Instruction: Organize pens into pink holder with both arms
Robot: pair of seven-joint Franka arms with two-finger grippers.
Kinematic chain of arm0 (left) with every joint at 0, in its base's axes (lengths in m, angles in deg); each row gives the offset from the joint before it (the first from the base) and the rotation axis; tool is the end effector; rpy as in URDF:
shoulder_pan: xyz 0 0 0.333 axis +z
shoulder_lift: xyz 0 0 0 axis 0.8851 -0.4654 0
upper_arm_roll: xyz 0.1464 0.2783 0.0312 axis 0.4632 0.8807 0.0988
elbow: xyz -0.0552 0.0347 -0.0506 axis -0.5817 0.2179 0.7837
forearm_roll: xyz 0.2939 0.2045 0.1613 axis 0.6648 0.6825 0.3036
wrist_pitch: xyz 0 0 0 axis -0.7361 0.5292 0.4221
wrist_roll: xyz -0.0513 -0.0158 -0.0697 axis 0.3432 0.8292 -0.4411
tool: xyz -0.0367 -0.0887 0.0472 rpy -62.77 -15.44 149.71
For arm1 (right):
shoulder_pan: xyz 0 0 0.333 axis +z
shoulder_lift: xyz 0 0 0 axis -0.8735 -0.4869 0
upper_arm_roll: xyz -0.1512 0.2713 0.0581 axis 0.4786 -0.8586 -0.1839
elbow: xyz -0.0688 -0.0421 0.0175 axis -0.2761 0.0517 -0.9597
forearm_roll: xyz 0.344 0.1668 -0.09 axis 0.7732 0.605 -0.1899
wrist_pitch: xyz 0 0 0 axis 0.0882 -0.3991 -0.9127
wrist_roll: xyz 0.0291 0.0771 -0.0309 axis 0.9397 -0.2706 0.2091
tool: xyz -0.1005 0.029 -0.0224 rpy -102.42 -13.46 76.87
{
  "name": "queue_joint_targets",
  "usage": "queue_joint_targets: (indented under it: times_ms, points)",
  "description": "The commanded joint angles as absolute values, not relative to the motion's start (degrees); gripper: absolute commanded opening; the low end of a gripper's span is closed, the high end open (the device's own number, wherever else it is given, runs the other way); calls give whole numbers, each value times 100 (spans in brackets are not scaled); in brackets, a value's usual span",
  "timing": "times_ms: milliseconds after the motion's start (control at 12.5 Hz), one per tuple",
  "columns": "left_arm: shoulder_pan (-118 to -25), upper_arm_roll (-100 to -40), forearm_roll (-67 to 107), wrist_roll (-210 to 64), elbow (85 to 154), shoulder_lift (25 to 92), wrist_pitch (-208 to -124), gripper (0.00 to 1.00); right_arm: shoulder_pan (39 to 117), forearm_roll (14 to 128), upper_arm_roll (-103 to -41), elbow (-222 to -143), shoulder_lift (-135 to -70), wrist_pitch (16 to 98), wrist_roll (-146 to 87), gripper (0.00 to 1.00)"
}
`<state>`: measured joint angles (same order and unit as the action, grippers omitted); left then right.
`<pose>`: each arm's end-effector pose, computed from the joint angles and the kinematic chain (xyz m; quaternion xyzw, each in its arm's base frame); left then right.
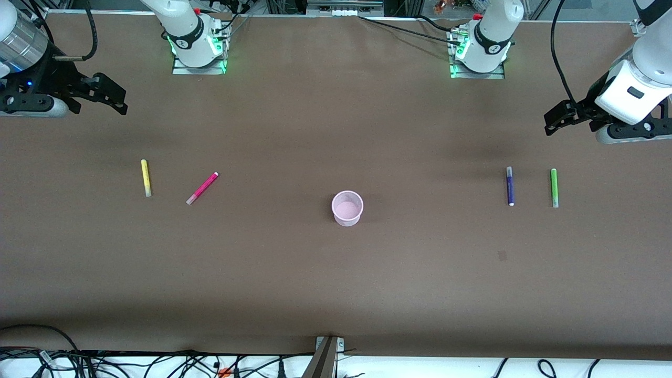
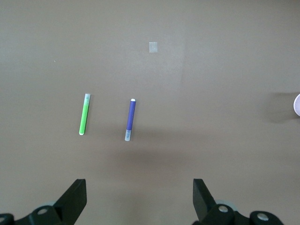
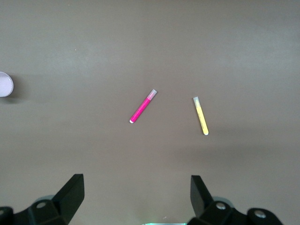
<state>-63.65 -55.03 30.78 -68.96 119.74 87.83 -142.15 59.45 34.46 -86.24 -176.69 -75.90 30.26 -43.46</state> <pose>0.5351 -0.0395 0.5835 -0.9984 -0.0492 0.0210 0.0195 0.5282 0.0715 0.6286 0.9999 -0.0118 -0.0095 0.0003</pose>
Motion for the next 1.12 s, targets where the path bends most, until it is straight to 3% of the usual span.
queue_joint_targets:
  times_ms: [0, 800, 1040]
  points:
    - [-6323, -5512, 2992, -6972, 11854, 8749, -14106, 100, 5893, 3494, -8631, -17624, -7632, 3023, -4281, 100]
    - [-6323, -5503, 2966, -6954, 11854, 8662, -13975, 100, 5937, 3415, -8649, -17668, -7702, 3181, -4352, 100]
    - [-6314, -5503, 2948, -6971, 11854, 8469, -13606, 100, 5998, 2821, -8666, -17589, -8508, 3207, -4282, 100]
